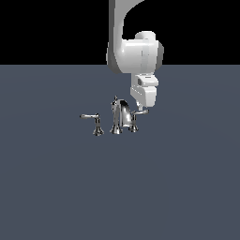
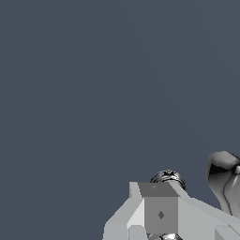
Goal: Turn on the faucet by rotating a designated handle.
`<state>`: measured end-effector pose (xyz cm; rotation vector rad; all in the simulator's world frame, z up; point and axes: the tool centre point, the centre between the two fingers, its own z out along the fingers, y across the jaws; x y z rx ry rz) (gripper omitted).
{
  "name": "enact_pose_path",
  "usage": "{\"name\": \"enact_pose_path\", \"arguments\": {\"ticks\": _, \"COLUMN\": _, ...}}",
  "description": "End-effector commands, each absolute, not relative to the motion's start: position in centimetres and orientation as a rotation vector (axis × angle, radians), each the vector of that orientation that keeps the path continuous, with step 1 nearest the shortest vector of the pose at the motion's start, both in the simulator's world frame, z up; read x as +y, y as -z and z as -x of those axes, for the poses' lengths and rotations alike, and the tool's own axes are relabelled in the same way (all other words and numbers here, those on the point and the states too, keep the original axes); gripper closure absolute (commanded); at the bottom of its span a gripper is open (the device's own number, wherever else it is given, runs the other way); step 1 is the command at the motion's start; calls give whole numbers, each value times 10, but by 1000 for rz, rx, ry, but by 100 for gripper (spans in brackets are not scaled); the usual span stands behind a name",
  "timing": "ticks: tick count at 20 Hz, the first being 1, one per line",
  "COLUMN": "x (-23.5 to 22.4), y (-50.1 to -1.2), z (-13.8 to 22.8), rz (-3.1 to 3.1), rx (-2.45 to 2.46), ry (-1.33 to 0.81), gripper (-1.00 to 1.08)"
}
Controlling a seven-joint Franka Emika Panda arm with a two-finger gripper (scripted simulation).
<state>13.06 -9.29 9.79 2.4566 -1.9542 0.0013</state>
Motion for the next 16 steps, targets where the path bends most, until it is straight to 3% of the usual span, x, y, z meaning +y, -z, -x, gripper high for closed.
{"name": "enact_pose_path", "arguments": {"ticks": 1, "x": -96, "y": -95, "z": -133, "rz": -2446, "rx": -1970, "ry": -1, "gripper": 108}}
{"name": "enact_pose_path", "arguments": {"ticks": 16, "x": -111, "y": -94, "z": -113, "rz": -2443, "rx": -1975, "ry": 0, "gripper": 108}}
